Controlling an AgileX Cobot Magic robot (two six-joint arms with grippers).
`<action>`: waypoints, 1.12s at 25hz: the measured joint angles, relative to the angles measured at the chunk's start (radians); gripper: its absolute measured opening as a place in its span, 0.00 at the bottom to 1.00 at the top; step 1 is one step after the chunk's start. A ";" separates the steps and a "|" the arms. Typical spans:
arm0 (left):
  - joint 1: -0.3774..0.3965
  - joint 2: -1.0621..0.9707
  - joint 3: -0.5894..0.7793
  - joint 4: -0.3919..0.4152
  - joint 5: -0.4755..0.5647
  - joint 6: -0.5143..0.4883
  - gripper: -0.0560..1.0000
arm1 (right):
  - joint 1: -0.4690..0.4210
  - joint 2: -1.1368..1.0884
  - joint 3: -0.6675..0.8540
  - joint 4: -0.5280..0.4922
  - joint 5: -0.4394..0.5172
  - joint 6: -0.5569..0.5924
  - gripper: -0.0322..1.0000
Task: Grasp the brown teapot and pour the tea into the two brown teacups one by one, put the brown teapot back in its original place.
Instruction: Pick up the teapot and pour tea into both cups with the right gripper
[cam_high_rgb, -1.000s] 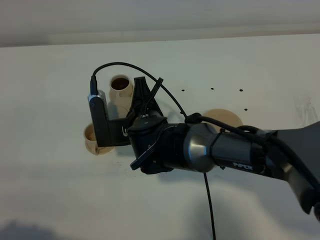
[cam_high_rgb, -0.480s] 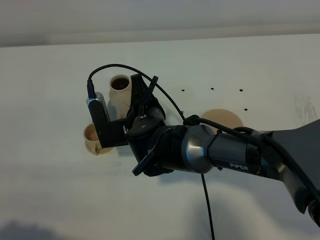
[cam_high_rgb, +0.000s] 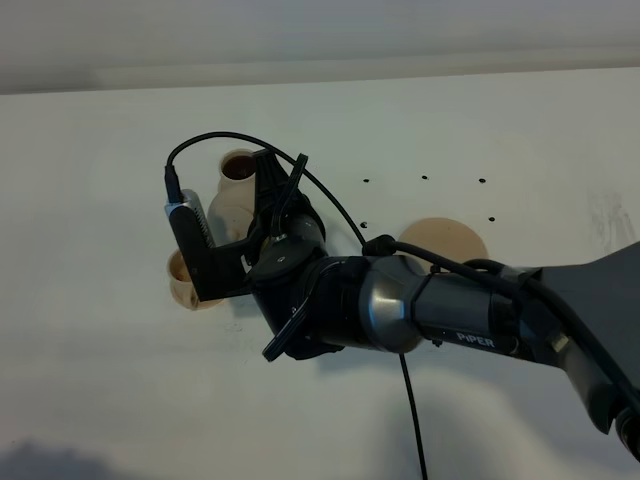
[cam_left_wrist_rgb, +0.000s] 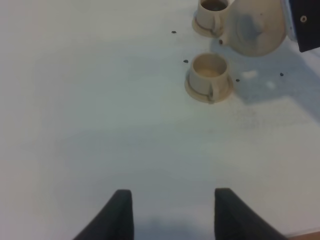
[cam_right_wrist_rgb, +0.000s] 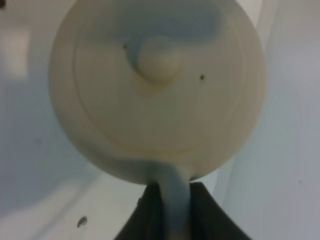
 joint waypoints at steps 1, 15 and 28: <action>0.000 0.000 0.000 0.000 0.000 0.000 0.39 | 0.001 0.000 0.000 -0.003 -0.001 -0.001 0.12; 0.000 0.000 0.000 0.000 0.000 0.000 0.39 | 0.013 0.000 0.000 -0.056 0.017 -0.038 0.12; 0.000 0.000 0.000 0.000 0.000 0.000 0.39 | 0.018 0.000 -0.009 -0.060 0.017 -0.128 0.12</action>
